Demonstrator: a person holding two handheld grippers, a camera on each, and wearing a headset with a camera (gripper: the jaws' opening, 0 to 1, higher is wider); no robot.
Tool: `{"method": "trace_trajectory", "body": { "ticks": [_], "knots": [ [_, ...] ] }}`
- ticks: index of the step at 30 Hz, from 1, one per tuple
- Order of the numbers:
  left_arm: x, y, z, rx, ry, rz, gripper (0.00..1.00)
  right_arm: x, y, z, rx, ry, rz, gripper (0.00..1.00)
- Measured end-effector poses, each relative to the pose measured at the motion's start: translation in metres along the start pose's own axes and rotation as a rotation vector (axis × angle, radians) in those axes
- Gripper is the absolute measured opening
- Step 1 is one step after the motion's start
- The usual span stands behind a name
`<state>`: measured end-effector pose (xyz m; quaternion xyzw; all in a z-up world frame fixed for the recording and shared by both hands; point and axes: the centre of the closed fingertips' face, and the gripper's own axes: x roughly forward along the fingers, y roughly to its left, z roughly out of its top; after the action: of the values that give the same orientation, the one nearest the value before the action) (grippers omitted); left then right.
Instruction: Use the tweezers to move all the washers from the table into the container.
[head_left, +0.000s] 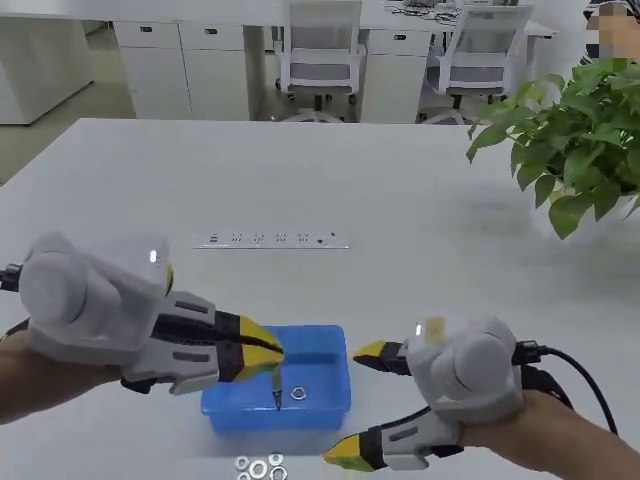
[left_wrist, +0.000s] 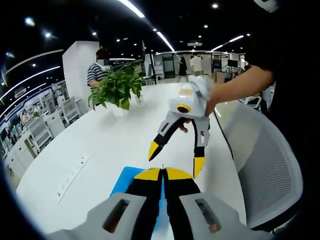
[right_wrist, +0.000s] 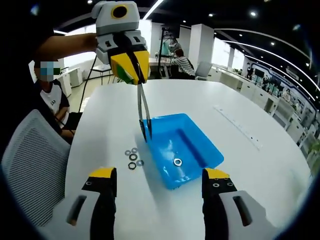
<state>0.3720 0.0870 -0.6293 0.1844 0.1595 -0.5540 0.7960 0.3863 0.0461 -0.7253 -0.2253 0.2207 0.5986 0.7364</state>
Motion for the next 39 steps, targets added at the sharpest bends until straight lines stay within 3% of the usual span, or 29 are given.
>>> {"method": "trace_trajectory", "body": {
  "ticks": [10,13,29,39],
  "knots": [
    [0.000,-0.017,-0.007,-0.004,-0.001,-0.014,0.05,-0.005,0.008,-0.002,0.041,-0.033,-0.008,0.89],
    [0.000,-0.022,-0.010,-0.011,0.001,-0.019,0.05,-0.005,0.007,-0.002,0.050,-0.050,-0.023,1.00],
    [0.004,-0.036,-0.027,-0.029,-0.002,-0.029,0.05,-0.006,0.016,-0.007,0.063,-0.056,-0.020,1.00],
    [0.012,-0.039,-0.039,-0.029,0.002,-0.049,0.05,-0.006,0.022,-0.012,0.054,-0.058,-0.012,1.00]
  ]
}}
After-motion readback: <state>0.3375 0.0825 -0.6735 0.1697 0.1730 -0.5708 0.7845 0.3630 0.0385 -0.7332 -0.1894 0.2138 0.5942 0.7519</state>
